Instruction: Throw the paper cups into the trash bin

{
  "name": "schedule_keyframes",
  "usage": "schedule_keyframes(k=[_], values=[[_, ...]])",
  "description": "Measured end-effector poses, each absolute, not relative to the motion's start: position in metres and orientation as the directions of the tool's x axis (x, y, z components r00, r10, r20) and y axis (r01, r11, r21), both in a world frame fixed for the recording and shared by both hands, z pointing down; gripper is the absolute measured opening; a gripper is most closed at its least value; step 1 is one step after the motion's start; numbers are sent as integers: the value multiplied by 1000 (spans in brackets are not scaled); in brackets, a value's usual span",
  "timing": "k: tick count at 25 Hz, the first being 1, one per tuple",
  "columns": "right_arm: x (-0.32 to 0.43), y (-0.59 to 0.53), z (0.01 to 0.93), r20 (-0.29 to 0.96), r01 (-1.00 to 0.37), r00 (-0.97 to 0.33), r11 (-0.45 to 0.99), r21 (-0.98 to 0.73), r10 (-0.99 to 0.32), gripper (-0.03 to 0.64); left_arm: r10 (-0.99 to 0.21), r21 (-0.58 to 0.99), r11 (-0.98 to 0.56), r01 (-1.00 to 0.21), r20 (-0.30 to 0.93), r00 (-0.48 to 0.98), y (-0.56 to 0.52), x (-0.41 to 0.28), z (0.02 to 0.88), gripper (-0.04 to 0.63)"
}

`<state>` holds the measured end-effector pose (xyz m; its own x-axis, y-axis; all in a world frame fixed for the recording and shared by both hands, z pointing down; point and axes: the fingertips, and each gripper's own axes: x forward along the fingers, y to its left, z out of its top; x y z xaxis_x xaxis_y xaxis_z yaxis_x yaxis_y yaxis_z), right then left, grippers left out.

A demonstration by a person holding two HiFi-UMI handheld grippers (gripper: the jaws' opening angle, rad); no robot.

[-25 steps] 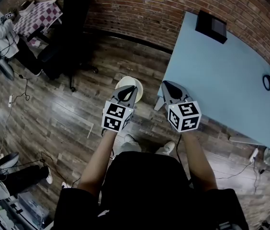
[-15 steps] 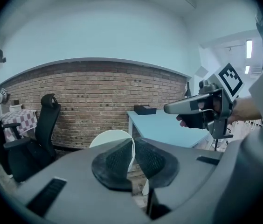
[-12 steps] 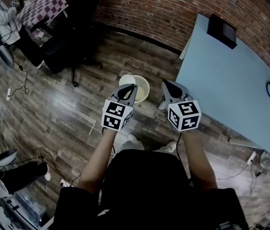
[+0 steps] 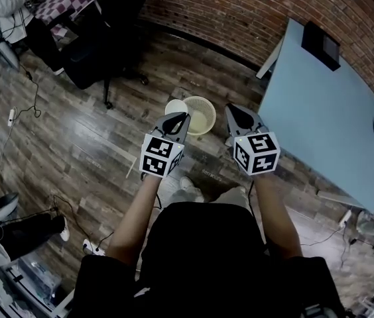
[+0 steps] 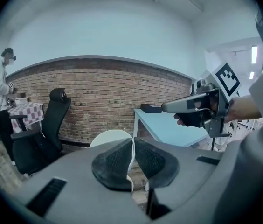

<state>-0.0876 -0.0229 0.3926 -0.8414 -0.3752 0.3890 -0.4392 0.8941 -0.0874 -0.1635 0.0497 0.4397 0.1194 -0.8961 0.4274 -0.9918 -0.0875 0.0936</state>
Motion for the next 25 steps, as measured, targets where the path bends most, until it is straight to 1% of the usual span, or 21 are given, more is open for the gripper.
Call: schedule_keyframes(k=[6, 13, 25], values=[[-100, -22, 394, 409, -429, -839, 899, -91, -359, 5, -892, 119, -61, -991, 440, 108, 57, -180, 450, 25], [-110, -38, 403, 422, -413, -843, 904, -107, -334, 5, -882, 141, -45, -989, 460, 106, 44, -178, 462, 25], [-169, -90, 417, 422, -371, -862, 916, -151, -279, 5, -870, 127, -10, -992, 487, 72, -4, -221, 465, 25]])
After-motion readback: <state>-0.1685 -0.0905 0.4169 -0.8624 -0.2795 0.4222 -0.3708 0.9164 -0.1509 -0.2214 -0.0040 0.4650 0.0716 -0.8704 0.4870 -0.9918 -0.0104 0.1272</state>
